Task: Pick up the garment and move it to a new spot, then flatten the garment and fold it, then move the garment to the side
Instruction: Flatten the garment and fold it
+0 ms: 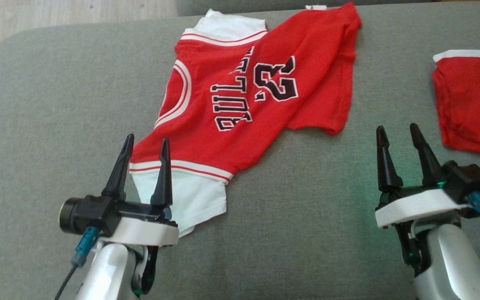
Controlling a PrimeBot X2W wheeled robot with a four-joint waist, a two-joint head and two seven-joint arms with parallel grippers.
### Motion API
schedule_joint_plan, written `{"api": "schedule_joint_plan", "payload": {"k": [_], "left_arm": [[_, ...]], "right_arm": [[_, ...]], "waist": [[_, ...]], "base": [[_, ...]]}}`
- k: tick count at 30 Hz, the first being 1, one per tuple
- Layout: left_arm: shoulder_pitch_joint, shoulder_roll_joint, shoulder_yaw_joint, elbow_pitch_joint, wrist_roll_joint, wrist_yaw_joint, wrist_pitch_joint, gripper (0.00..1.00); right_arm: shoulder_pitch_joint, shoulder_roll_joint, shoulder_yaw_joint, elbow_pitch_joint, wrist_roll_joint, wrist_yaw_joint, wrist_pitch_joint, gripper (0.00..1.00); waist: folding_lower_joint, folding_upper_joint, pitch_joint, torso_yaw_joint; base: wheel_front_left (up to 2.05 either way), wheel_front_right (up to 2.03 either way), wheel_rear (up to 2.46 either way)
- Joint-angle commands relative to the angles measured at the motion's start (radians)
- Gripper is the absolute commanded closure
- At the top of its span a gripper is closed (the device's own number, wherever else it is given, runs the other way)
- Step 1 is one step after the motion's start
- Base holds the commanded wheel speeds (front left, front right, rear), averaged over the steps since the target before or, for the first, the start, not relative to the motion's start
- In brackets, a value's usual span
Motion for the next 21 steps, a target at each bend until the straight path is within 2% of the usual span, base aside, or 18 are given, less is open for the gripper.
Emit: {"api": "schedule_joint_plan", "payload": {"k": [1, 8, 11, 13, 16, 21], "left_arm": [[-0.044, 0.011, 0.029, -0.033, 0.011, -0.002, -0.009, 0.00], [-0.064, 0.006, 0.020, -0.021, 0.009, -0.011, -0.009, 0.00], [-0.077, 0.003, 0.016, -0.019, 0.009, -0.014, -0.009, 0.00], [-0.087, 0.000, 0.012, -0.016, 0.009, -0.016, -0.009, 0.00], [-0.092, -0.004, 0.011, -0.017, 0.008, -0.017, -0.009, 0.00], [-0.101, -0.009, 0.006, -0.016, 0.008, -0.020, -0.009, 0.00]], "right_arm": [[-0.048, 0.000, 0.021, -0.023, -0.013, -0.001, 0.011, 0.00], [-0.118, 0.000, 0.031, 0.079, -0.110, -0.001, 0.124, 0.00], [-0.154, 0.000, 0.046, 0.132, -0.195, -0.001, 0.152, 0.00], [-0.180, 0.000, 0.048, 0.180, -0.302, -0.001, 0.181, 0.00], [-0.203, 0.000, 0.038, 0.216, -0.393, -0.001, 0.194, 0.00], [-0.242, 0.000, -0.002, 0.264, -0.470, -0.001, 0.195, 0.00]], "waist": [[0.0000, 0.0000, 0.011, 0.012], [0.0000, 0.0000, 0.053, 0.068], [0.0000, 0.0000, 0.072, 0.091], [0.0000, 0.0000, 0.085, 0.113], [0.0000, 0.0000, 0.096, 0.128], [0.0000, 0.0000, 0.114, 0.144]], "base": [[0.00, 0.00, 0.00], [0.00, 0.00, 0.00], [0.00, 0.00, 0.00], [0.00, 0.00, 0.00], [0.00, 0.00, 0.00], [0.00, 0.00, 0.00]]}}
